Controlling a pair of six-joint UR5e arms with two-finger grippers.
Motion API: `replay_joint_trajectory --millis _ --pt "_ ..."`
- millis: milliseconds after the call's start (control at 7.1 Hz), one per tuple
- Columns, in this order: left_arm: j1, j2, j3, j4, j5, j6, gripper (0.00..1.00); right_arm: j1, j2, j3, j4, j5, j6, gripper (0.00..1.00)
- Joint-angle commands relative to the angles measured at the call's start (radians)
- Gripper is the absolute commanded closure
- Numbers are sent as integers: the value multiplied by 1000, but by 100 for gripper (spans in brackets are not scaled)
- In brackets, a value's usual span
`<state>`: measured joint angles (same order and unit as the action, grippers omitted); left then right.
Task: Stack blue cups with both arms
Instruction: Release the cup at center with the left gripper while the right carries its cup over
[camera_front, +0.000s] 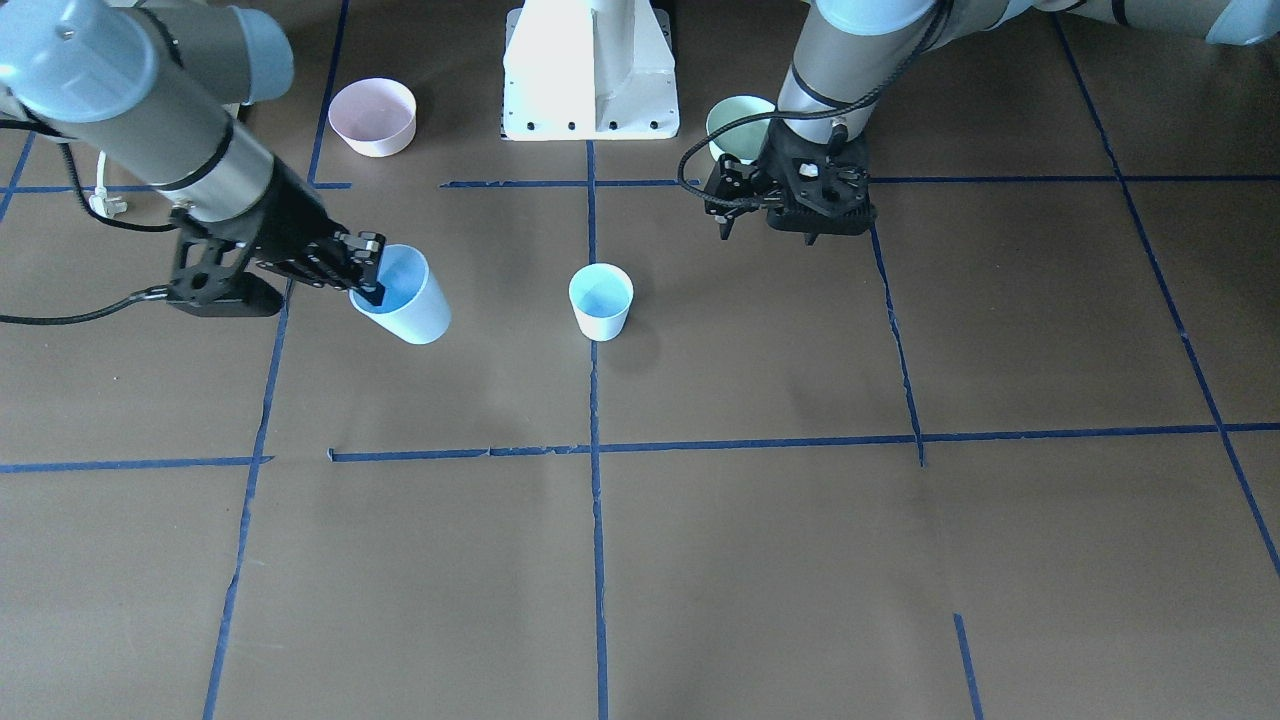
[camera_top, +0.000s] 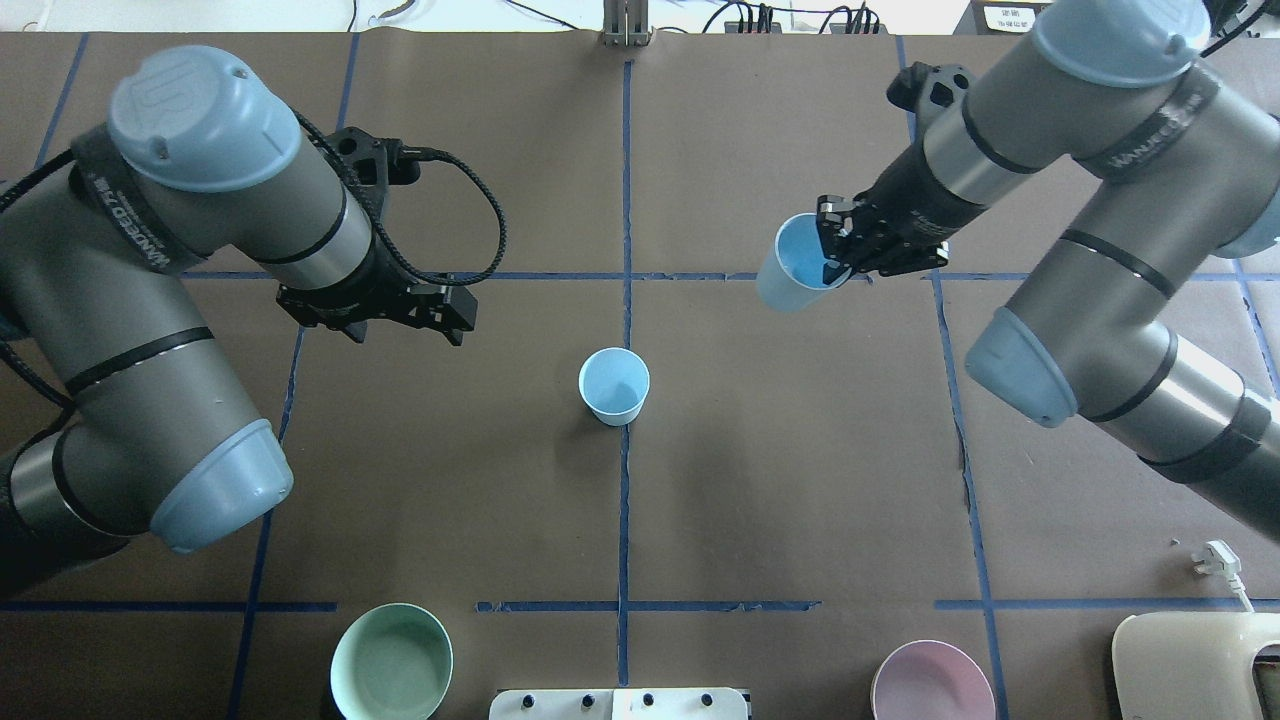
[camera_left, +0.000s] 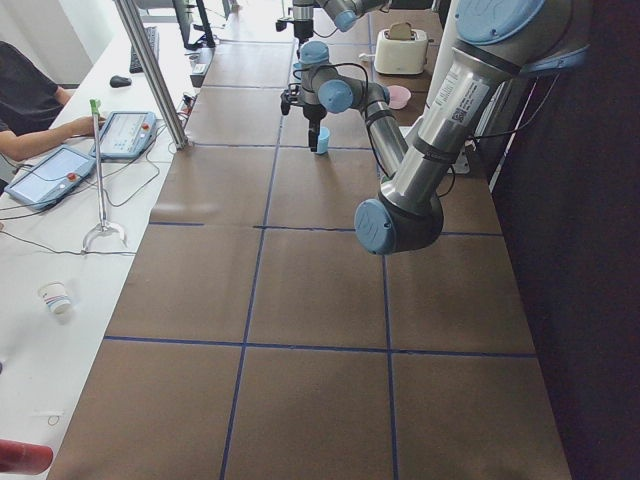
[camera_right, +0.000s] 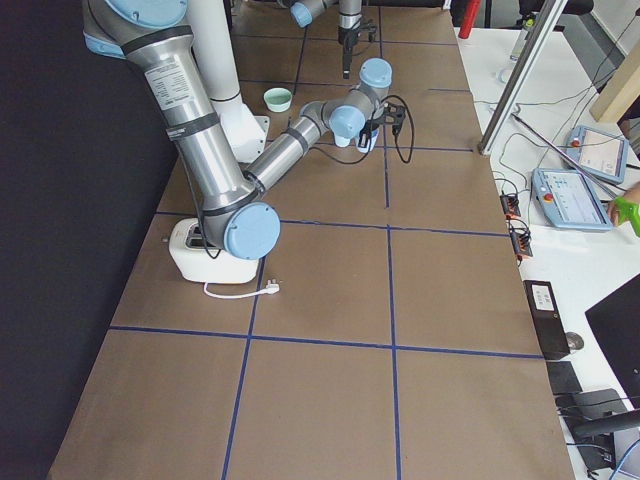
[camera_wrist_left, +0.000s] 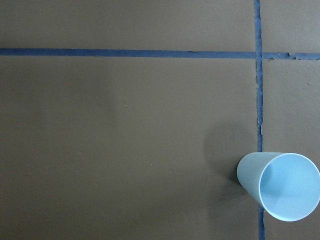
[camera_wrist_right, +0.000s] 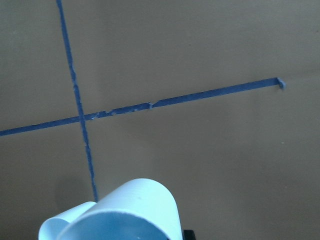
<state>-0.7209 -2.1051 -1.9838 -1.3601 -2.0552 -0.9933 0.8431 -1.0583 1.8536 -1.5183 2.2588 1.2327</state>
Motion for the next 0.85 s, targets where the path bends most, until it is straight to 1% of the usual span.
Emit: replay_joint_trajectory --millis 0,141,423,564,705 --pt "-72 77 -20 12 0 143 0 -62 106 2 -105 -62 20 99" --pt "-116 124 -24 12 -3 228 0 -117 136 2 -118 -132 57 99" --pt "-233 215 -23 13 -35 446 0 -221 200 -5 -202 -238 62 99" --pt "-289 247 -20 13 -36 531 0 -254 207 -11 -204 -255 64 99" --pt "-342 270 -13 13 -40 604 0 -280 207 -25 -201 -299 62 99"
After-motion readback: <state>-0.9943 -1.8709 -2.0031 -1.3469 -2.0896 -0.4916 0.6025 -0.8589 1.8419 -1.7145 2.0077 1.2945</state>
